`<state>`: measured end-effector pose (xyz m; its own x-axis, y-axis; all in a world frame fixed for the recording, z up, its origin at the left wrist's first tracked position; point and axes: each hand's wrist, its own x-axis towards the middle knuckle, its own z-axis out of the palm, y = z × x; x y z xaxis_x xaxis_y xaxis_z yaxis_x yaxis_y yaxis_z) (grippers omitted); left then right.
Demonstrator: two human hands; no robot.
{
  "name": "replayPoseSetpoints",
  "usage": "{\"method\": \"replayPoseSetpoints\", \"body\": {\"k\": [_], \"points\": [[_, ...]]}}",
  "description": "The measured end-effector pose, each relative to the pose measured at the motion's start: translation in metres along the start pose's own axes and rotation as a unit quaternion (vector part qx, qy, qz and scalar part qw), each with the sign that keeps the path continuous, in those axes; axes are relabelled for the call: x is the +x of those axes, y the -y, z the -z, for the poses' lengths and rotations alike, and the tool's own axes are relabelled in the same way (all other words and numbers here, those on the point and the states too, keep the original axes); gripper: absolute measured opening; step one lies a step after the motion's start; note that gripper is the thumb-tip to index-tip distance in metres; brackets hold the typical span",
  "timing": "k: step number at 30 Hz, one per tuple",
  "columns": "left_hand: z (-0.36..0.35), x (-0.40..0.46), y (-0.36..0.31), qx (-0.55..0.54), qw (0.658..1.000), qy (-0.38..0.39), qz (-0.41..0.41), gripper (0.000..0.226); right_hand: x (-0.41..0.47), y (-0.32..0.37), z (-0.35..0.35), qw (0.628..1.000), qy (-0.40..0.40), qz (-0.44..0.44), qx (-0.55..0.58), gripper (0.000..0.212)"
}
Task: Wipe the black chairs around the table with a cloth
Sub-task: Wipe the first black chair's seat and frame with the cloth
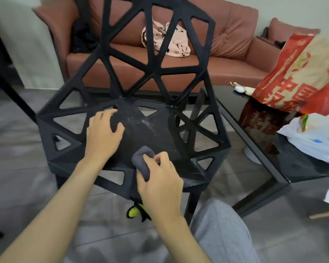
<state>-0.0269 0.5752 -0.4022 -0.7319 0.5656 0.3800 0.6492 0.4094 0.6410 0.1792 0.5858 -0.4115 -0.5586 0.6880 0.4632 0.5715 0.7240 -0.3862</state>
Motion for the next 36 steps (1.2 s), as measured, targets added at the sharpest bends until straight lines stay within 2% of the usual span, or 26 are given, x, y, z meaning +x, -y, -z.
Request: {"method": "replayPoseSetpoints", "body": {"k": [3, 6, 8, 10, 13, 15, 18, 20, 24, 27, 30, 32, 36], "points": [[0.021, 0.007, 0.021, 0.017, 0.999, -0.051, -0.003, 0.041, 0.005, -0.040, 0.014, 0.998, 0.002, -0.015, -0.061, 0.017], [0.047, 0.019, 0.048, 0.076, 0.989, -0.126, -0.016, 0.042, 0.010, -0.098, 0.037, 0.988, -0.024, -0.106, -0.108, 0.019], [0.059, 0.023, 0.060, 0.102, 0.979, -0.177, 0.008, 0.049, 0.007, -0.116, 0.042, 0.984, -0.049, -0.129, -0.117, 0.019], [0.064, 0.025, 0.065, 0.118, 0.968, -0.217, 0.040, 0.061, 0.000, -0.109, 0.033, 0.983, -0.071, -0.123, -0.117, 0.023], [0.065, 0.029, 0.068, 0.092, 0.961, -0.247, 0.085, 0.075, -0.008, -0.065, 0.007, 0.989, -0.093, -0.089, -0.078, 0.027], [0.066, 0.031, 0.066, 0.050, 0.962, -0.241, 0.116, 0.080, -0.009, -0.027, -0.011, 0.995, -0.085, -0.045, -0.040, 0.030], [0.069, 0.034, 0.064, -0.048, 0.963, -0.205, 0.168, 0.084, -0.011, 0.008, -0.027, 0.997, -0.057, 0.010, -0.055, 0.034], [0.071, 0.036, 0.074, -0.113, 0.955, -0.189, 0.200, 0.075, -0.010, 0.003, -0.030, 0.997, -0.057, 0.033, -0.050, 0.034], [0.075, 0.038, 0.093, -0.161, 0.957, -0.136, 0.201, 0.028, -0.008, -0.021, -0.029, 0.993, -0.081, 0.082, -0.038, 0.033], [0.072, 0.033, 0.085, -0.167, 0.961, -0.128, 0.179, 0.019, 0.004, -0.038, -0.027, 0.990, -0.087, 0.106, -0.030, 0.030], [0.060, 0.024, 0.069, -0.188, 0.954, -0.132, 0.191, 0.016, 0.024, -0.069, -0.022, 0.986, -0.099, 0.131, -0.008, 0.027], [0.047, 0.018, 0.052, -0.186, 0.950, -0.153, 0.198, 0.018, 0.038, -0.094, -0.019, 0.989, -0.102, 0.112, -0.003, 0.028], [0.016, 0.007, 0.028, -0.247, 0.926, -0.183, 0.220, 0.017, 0.057, -0.119, -0.018, 0.992, -0.117, -0.027, 0.024, 0.034]]}}
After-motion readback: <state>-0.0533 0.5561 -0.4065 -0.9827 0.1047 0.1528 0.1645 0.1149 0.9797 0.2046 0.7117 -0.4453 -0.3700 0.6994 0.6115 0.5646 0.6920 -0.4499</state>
